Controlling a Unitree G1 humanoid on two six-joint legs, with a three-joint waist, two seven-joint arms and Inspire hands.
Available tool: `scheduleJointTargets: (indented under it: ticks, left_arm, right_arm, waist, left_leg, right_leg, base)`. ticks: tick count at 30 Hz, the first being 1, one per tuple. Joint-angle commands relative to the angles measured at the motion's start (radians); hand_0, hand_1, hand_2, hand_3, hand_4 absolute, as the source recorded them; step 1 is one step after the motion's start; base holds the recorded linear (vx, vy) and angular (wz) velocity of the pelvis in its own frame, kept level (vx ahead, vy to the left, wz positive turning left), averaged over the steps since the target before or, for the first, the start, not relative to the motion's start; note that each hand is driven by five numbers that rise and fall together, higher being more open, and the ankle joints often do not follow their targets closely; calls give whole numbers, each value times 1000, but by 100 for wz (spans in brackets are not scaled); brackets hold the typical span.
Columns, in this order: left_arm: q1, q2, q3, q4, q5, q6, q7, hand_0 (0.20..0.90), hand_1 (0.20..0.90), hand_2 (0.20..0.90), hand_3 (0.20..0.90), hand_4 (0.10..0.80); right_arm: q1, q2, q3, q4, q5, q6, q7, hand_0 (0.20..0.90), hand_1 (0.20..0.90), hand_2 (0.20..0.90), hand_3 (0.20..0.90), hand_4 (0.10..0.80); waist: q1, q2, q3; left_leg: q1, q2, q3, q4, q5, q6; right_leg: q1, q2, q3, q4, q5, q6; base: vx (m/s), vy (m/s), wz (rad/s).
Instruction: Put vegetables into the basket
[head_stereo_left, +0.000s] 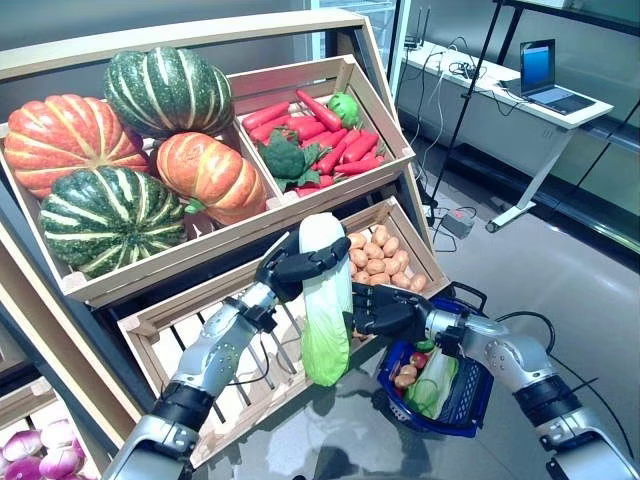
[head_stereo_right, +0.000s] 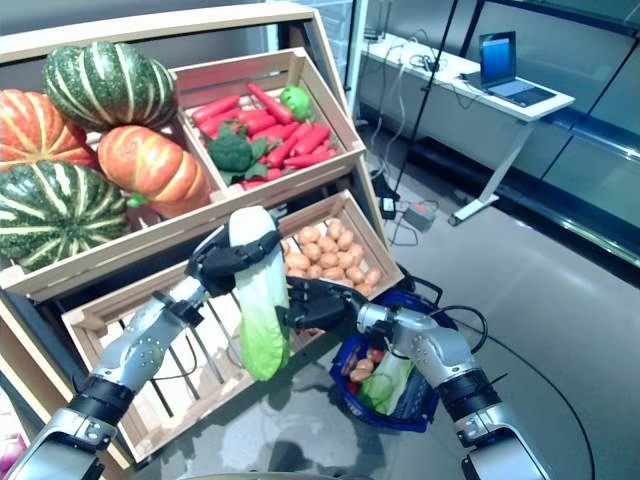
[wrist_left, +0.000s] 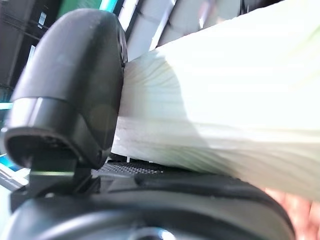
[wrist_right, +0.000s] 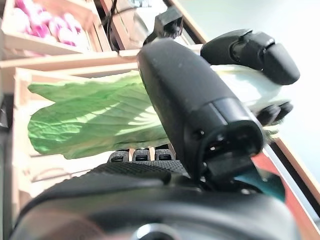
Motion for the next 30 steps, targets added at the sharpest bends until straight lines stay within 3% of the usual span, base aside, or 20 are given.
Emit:
scheduleJointTargets:
  ticks: [1,4,12,26,27,28,29,30]
  left_arm:
    - [-163,-159,-42,23,-206,-14,-218,300,300,300,300,400]
    - [-158,-194,-38,61,-227,13,-320,300,300,300,300,400]
    - [-135,-280,-10,129,-289,71,-445,300,300,300,300,400]
    - [-98,-331,36,195,-336,71,-438,300,300,300,300,400]
    - [-102,-337,36,190,-340,67,-431,300,300,300,300,400]
    - [-104,-339,37,187,-342,65,-426,300,300,300,300,400]
    - [-105,-339,38,187,-343,64,-425,300,300,300,300,400]
    - [-107,-340,41,187,-343,62,-424,300,300,300,300,400]
  right_arm:
    - [-80,212,48,-92,324,5,263,900,900,900,900,800]
    - [-82,260,30,-83,408,47,279,900,900,900,900,800]
    - [-94,342,-12,-106,526,29,310,900,900,900,900,800]
    - [-101,402,-19,-202,673,57,301,900,900,900,900,800]
    - [-98,409,-17,-203,679,63,291,578,578,578,578,585]
    - [-95,414,-15,-205,684,67,275,392,392,392,392,461]
    - [-95,415,-15,-207,685,69,270,300,300,300,300,400]
    - [-92,417,-14,-205,677,74,256,300,300,300,300,400]
  waist:
    - [-2,5,-93]
    - [-4,9,-97]
    - [-9,16,-108]
    - [-9,18,-113]
    - [-8,17,-110]
    - [-8,16,-109]
    - [-8,16,-109]
    - [-8,16,-109]
  left_leg:
    - [40,-32,44,2,-136,15]
    - [44,-33,42,2,-139,16]
    - [52,-37,46,2,-150,22]
    - [32,-41,49,2,-142,30]
    - [31,-41,47,2,-142,30]
    - [30,-41,46,2,-142,31]
    - [30,-41,45,2,-142,31]
    - [31,-42,45,2,-143,31]
  right_leg:
    - [12,23,27,1,-49,-45]
    - [16,23,34,1,-51,-45]
    - [20,23,52,1,-54,-45]
    - [-2,22,67,1,-41,-44]
    - [-3,22,67,1,-42,-45]
    - [-3,22,66,1,-43,-45]
    - [-3,22,66,1,-43,-45]
    - [-2,22,66,1,-44,-45]
  base:
    - [0,0,0]
    - [0,0,0]
    - [0,0,0]
    - [0,0,0]
    - [0,0,0]
    - [0,0,0]
    - [0,0,0]
    - [0,0,0]
